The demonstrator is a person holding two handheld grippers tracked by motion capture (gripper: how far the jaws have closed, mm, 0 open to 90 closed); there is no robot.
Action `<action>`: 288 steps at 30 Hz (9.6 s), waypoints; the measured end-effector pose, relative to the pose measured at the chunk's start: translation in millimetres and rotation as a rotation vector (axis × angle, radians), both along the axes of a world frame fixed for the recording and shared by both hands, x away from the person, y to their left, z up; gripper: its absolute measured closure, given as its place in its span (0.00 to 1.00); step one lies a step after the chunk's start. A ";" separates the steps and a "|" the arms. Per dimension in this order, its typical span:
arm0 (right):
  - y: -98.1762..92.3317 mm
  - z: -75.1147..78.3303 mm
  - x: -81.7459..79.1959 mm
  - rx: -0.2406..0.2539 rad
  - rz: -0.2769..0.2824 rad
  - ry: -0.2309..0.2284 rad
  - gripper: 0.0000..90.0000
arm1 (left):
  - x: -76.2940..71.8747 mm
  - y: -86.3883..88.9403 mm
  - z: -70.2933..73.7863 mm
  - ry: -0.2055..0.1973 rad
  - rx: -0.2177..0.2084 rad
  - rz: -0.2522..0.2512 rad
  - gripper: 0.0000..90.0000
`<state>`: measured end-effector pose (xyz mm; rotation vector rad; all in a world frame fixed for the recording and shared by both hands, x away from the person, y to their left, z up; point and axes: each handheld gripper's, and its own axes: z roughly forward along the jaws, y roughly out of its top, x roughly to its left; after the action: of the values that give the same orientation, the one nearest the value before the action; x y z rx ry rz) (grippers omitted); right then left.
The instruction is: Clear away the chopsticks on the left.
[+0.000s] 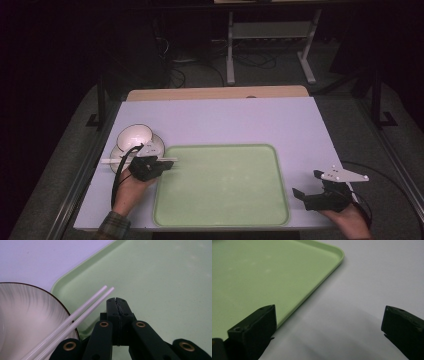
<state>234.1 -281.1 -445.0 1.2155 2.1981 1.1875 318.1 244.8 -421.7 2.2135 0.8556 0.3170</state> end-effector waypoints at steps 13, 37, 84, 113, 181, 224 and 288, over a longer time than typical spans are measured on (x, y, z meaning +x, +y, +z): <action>-1.8 2.0 -0.4 0.004 -0.005 -0.007 0.00 | 8.6 -2.7 -4.6 0.014 0.022 0.031 1.00; -0.7 1.5 0.7 0.008 0.002 -0.006 0.00 | 25.9 -5.7 -4.4 0.018 0.030 0.101 1.00; -0.6 -0.3 2.7 0.026 0.011 -0.001 0.00 | 58.7 -13.5 -0.2 0.010 0.080 0.203 1.00; -0.7 0.8 1.6 0.028 0.014 -0.006 0.00 | -30.6 38.8 11.2 0.062 -0.029 0.123 0.94; 0.8 -1.1 2.3 0.028 0.025 0.004 0.00 | -7.0 128.0 -0.9 0.033 0.029 0.127 0.76; 0.4 -0.4 1.8 0.027 0.032 0.002 0.00 | -16.0 87.9 2.3 0.105 0.002 0.252 0.84; -0.3 0.9 1.6 0.039 0.033 -0.001 0.00 | -21.2 81.8 11.6 0.011 -0.001 0.231 0.89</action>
<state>235.7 -281.4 -444.1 1.1982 2.2117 1.2489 296.9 326.6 -410.1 2.1201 1.1197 0.4143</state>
